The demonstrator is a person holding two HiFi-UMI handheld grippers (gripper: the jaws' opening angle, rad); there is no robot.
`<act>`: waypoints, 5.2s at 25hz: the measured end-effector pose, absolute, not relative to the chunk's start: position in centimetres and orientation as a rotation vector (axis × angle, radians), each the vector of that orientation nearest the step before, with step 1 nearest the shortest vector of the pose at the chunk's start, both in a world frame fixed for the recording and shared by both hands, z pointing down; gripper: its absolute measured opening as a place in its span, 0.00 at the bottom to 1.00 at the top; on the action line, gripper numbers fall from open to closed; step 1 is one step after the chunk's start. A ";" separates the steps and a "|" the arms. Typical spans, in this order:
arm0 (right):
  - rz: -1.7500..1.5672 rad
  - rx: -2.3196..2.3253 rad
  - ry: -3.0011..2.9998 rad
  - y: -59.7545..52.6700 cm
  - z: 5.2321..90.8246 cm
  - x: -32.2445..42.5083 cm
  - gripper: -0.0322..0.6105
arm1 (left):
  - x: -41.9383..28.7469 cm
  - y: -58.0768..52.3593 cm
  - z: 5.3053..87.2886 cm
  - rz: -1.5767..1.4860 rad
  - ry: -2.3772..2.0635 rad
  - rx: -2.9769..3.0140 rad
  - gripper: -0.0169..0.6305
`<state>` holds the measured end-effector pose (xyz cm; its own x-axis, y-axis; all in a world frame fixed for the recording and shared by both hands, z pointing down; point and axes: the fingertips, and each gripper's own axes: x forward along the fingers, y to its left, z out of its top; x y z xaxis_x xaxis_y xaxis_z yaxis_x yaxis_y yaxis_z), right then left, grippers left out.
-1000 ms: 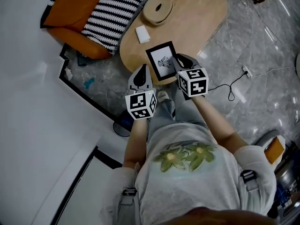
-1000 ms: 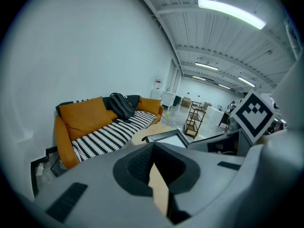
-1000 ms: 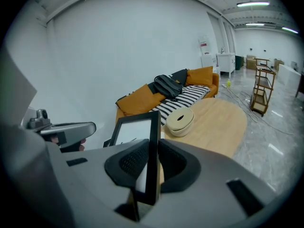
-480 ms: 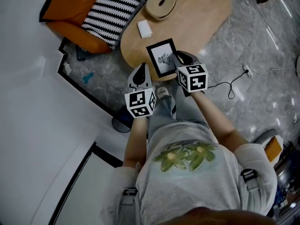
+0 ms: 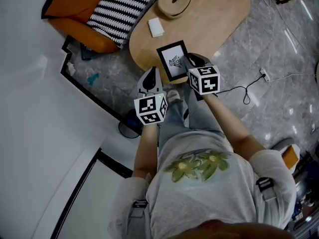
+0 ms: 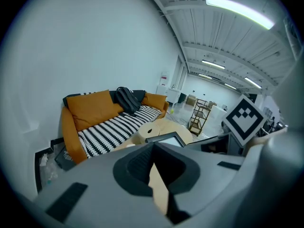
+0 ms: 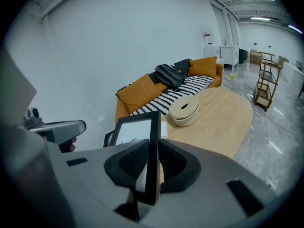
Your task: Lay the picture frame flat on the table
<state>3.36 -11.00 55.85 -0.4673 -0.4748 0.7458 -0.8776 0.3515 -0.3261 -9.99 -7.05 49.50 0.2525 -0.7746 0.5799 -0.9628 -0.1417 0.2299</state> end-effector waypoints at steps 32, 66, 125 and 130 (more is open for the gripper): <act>1.043 1.114 -2.040 -12.1 65.0 2.2 0.16 | -11.9 -7.8 56.8 0.408 -1.605 1.891 0.05; 1.018 1.065 -1.989 -12.4 73.3 0.4 0.16 | -13.3 -7.3 63.7 0.473 -1.580 1.865 0.05; 0.972 0.877 -1.856 -10.5 85.8 -0.2 0.16 | -11.9 -5.6 70.3 0.529 -1.486 1.803 0.05; 0.953 0.870 -1.828 -10.6 85.8 -0.1 0.17 | -11.5 -5.9 70.2 0.541 -1.479 1.805 0.05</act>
